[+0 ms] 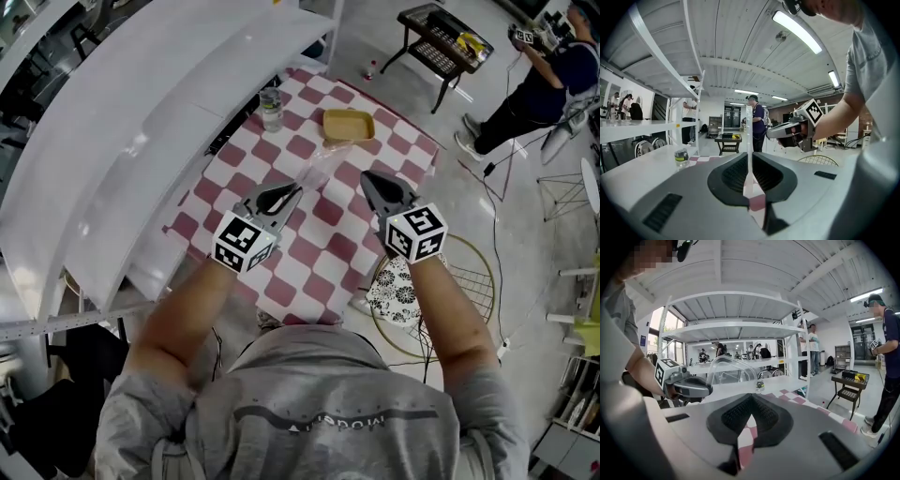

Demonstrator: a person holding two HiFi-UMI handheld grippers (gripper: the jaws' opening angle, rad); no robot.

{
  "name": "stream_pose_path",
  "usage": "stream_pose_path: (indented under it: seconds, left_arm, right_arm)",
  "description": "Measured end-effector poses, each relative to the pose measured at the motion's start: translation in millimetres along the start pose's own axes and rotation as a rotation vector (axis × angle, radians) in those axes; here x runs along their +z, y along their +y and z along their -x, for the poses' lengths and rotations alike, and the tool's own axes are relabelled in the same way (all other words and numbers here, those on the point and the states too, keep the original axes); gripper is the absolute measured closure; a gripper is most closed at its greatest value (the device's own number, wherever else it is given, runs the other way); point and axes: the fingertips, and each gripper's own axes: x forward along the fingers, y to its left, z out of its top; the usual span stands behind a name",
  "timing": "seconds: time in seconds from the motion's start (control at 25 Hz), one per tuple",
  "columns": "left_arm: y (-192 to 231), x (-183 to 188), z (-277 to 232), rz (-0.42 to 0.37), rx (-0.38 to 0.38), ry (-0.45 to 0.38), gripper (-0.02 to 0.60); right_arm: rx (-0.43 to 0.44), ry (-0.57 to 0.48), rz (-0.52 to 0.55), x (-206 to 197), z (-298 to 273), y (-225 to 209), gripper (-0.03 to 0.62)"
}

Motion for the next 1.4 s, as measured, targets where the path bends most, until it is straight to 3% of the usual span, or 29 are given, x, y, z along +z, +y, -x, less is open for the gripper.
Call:
stream_pose_path:
  seconds: [0.68, 1.04, 1.4]
  left_arm:
    - [-46, -82, 34, 0.041, 0.035, 0.082, 0.543]
    - [-57, -107, 50, 0.087, 0.05, 0.113, 0.543]
    - [-63, -123, 59, 0.092, 0.053, 0.147, 0.543]
  right_arm:
    - [0.084, 0.125, -0.055, -90, 8, 57, 0.569]
    - [0.113, 0.201, -0.102, -137, 16, 82, 0.569]
    - [0.135, 0.245, -0.115, -159, 15, 93, 0.569]
